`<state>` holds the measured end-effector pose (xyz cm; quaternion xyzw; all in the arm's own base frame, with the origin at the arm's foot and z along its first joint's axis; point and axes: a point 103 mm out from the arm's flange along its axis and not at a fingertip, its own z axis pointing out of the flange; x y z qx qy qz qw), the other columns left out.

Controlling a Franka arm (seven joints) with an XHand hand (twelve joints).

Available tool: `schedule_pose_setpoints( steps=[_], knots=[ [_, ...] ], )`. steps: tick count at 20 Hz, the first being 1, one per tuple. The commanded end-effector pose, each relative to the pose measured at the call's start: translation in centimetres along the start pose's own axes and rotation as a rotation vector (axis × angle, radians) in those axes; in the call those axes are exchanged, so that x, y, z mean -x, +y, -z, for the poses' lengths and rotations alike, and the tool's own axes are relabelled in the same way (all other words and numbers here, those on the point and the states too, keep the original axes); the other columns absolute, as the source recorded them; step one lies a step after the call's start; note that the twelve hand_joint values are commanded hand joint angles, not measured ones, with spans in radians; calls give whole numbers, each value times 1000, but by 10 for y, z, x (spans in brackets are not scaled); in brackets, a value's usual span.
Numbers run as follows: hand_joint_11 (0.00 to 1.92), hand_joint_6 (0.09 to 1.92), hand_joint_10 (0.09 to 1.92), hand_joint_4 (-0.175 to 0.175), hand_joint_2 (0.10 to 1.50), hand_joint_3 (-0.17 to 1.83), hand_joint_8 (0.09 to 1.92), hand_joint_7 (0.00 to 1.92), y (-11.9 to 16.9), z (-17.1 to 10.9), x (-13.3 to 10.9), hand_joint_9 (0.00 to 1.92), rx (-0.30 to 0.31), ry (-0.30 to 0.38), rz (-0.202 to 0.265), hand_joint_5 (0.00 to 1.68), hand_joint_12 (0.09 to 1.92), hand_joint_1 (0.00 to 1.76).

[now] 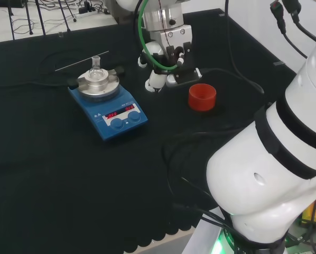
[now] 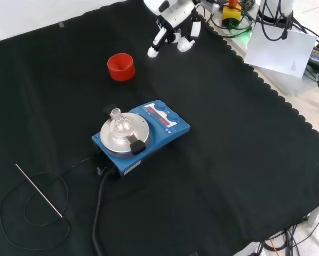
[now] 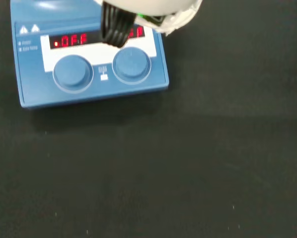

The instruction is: Turn on the heater.

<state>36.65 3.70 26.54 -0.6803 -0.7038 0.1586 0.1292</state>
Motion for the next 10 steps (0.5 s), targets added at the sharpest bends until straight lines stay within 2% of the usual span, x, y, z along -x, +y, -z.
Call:
schedule_pose_setpoints(
  steps=[1,5,10],
  knots=[
    [1734,128,1296,-66,753,693,1428,1492,-1,-8,-8,1644,-59,-33,14,378,1191,1152],
    [1652,140,1449,-55,758,779,1620,1528,3,-12,-16,1682,-123,-62,33,384,1304,1316],
    [1600,110,1529,-36,709,935,1704,1548,10,-19,-23,1688,-193,-73,49,331,1379,1396]
  ],
)
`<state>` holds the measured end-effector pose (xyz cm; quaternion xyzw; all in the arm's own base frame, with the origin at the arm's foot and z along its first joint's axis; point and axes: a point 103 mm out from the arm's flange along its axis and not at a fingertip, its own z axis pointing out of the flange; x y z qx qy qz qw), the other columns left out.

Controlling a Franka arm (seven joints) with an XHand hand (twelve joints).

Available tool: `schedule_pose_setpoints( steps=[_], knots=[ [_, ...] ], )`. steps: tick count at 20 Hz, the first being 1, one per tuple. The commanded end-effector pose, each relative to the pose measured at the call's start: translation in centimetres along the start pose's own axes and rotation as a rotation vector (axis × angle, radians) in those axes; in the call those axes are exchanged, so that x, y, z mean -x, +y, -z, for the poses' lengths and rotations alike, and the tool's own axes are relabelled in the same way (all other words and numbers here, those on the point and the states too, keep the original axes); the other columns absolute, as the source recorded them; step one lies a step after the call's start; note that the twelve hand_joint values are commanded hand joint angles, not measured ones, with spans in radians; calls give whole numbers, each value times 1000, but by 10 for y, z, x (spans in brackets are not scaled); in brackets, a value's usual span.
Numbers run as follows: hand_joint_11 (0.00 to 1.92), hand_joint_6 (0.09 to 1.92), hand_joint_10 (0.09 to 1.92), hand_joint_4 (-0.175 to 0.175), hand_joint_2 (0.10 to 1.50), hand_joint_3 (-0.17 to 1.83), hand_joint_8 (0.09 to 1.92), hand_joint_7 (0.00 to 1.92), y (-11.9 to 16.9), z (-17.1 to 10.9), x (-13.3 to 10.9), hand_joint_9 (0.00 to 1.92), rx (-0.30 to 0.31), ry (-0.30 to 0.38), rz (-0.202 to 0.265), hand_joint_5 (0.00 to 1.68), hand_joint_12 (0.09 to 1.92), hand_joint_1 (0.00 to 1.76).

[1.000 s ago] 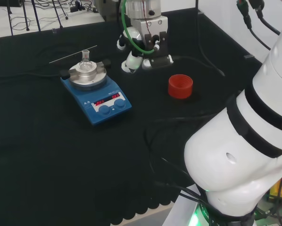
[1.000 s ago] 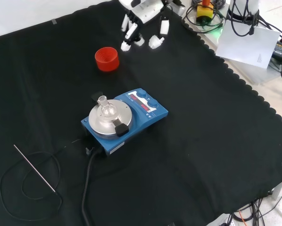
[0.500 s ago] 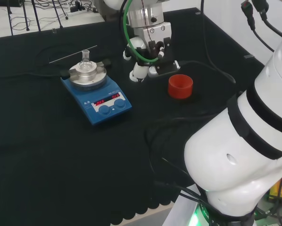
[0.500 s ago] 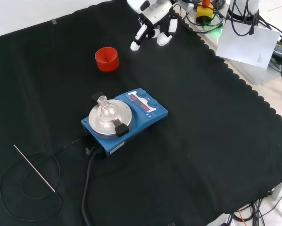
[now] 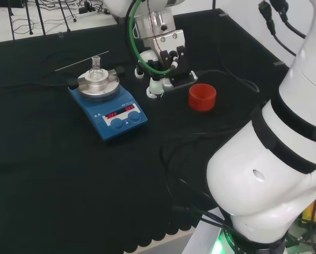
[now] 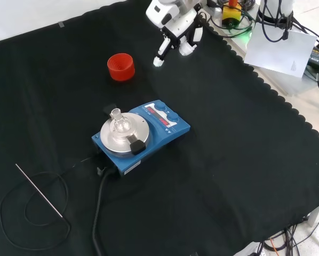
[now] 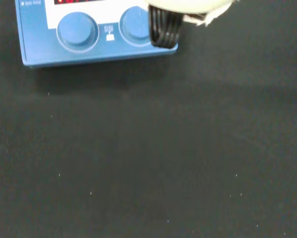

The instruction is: Turn on the heater.

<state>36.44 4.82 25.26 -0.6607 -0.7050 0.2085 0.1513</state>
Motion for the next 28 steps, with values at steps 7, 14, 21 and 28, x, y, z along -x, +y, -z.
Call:
schedule_pose_setpoints(
  steps=[7,14,21,28],
  knots=[
    [1588,87,1555,-23,685,1007,1726,1557,22,-16,-23,1694,-162,-70,46,286,1404,1414],
    [1577,87,1564,-11,679,1040,1725,1568,32,-19,-34,1693,-218,-98,63,252,1426,1425],
    [1575,87,1570,-10,668,1065,1724,1571,37,-26,-42,1691,-277,-118,75,262,1434,1427],
    [1572,87,1570,-9,664,1075,1719,1575,35,-27,-49,1689,-296,-121,98,264,1437,1430]
  ],
)
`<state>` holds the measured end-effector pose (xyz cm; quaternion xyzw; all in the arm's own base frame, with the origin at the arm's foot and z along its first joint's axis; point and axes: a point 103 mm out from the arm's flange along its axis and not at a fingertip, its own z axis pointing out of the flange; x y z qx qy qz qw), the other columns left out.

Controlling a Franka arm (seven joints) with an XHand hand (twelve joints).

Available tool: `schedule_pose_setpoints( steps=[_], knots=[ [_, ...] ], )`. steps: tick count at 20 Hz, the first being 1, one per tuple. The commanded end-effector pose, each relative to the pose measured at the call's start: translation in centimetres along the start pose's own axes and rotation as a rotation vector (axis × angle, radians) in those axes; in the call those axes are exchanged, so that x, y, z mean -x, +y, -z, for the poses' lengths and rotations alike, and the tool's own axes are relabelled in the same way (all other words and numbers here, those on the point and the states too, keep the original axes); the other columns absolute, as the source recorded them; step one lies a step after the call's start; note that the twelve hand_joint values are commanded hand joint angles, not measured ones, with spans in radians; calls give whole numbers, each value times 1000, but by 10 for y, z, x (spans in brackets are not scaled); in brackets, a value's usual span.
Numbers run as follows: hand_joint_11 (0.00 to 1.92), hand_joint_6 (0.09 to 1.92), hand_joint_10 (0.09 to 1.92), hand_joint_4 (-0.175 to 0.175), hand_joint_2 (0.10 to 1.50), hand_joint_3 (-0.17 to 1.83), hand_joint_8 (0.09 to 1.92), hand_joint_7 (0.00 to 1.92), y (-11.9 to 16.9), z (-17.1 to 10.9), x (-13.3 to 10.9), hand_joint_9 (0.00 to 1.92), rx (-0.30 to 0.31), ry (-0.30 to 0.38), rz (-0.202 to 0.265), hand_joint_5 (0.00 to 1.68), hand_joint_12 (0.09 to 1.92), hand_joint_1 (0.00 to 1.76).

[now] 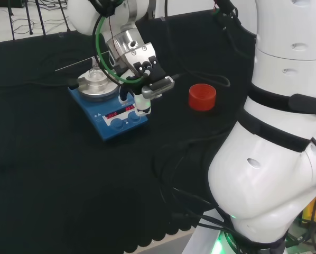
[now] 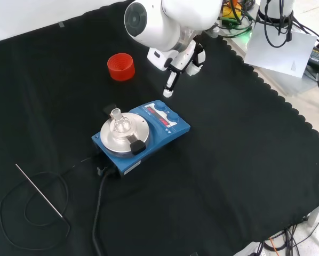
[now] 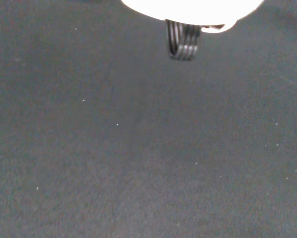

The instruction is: Turn on the heater.

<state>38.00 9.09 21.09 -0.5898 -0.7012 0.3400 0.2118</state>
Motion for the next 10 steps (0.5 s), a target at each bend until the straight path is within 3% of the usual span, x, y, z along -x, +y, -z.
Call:
schedule_pose_setpoints(
  steps=[1,10],
  knots=[
    [1572,87,1570,-9,664,1076,1718,1576,1,-3,-7,1689,-4,-6,20,264,1437,1431],
    [1572,87,1571,-8,661,1084,1715,1578,6,-8,-16,1690,-24,-18,39,267,1439,1431]
  ],
)
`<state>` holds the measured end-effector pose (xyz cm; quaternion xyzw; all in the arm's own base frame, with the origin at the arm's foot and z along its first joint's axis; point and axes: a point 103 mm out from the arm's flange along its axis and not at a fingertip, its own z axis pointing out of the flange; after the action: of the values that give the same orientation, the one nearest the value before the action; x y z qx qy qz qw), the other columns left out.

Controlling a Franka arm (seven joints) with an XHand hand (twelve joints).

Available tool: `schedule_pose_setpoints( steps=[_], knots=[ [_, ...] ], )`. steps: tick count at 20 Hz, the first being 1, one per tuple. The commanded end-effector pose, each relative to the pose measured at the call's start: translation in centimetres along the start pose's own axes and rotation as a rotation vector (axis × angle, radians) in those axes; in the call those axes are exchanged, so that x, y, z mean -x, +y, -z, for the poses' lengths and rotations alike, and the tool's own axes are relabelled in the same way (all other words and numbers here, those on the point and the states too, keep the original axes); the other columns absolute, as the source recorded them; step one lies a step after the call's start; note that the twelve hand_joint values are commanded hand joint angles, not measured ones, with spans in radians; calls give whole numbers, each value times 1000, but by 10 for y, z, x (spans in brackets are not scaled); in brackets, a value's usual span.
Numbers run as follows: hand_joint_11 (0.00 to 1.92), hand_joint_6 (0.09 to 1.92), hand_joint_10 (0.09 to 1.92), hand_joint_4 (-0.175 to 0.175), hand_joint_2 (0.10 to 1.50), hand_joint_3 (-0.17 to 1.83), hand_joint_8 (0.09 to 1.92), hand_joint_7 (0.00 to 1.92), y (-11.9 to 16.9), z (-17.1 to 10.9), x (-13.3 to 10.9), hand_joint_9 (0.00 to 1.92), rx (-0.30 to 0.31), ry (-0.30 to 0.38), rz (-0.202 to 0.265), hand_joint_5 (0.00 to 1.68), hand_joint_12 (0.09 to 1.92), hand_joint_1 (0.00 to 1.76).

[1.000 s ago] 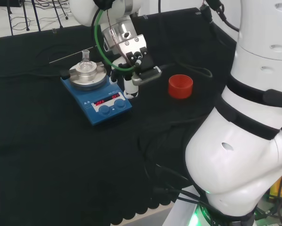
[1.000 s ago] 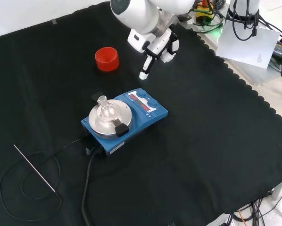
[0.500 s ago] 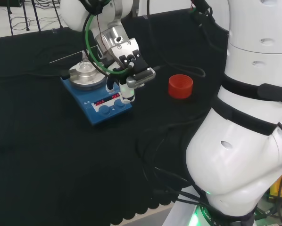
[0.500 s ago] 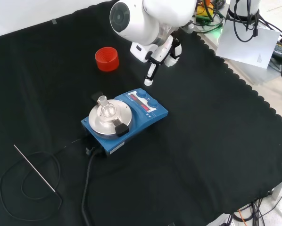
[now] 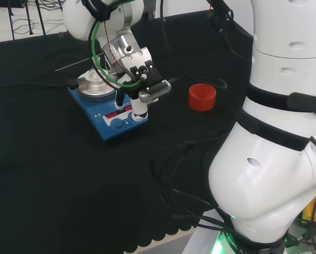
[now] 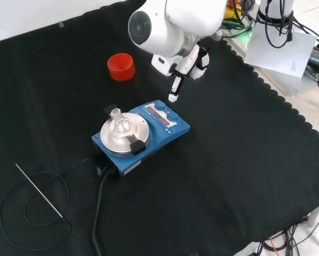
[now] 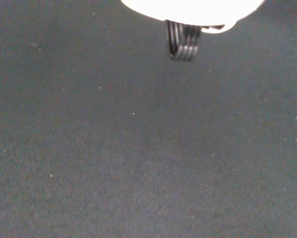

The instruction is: Turn on the heater.

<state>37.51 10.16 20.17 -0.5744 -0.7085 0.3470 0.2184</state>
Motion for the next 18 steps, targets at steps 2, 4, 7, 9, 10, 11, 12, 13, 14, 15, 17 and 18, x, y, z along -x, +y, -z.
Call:
schedule_pose_setpoints(
  steps=[2,4,7,9,10,11,12,13,14,15,17,18],
  knots=[
    [1572,87,1571,-8,661,1085,1715,1579,3,-1,-4,1690,-8,-8,8,268,1439,1431],
    [1572,87,1570,-8,660,1087,1714,1579,5,-2,-4,1690,-13,-9,9,269,1440,1430],
    [1572,87,1571,-8,659,1089,1714,1581,9,-3,-6,1691,-19,-11,13,270,1440,1430],
    [1571,87,1571,-8,659,1090,1713,1582,11,-4,-7,1690,-24,-13,15,271,1441,1430],
    [1571,87,1571,-8,659,1091,1713,1583,12,-4,-8,1690,-24,-14,16,271,1441,1430],
    [1571,87,1570,-8,658,1092,1712,1583,13,-4,-8,1690,-27,-15,16,272,1441,1430],
    [1571,87,1570,-8,658,1092,1712,1583,14,-5,-9,1690,-31,-17,17,272,1441,1430],
    [1571,87,1570,-8,658,1093,1712,1584,15,-5,-10,1690,-32,-19,18,272,1442,1430],
    [1571,87,1570,-8,658,1093,1711,1584,16,-5,-10,1690,-35,-15,20,273,1442,1430],
    [1571,87,1570,-8,658,1094,1711,1584,16,-5,-10,1691,-37,-14,20,273,1442,1430],
    [1570,87,1570,-8,657,1095,1711,1585,18,-5,-11,1691,-38,-17,19,273,1442,1430],
    [1570,87,1570,-8,657,1095,1711,1585,19,-5,-11,1691,-39,-18,19,274,1442,1430]
  ],
)
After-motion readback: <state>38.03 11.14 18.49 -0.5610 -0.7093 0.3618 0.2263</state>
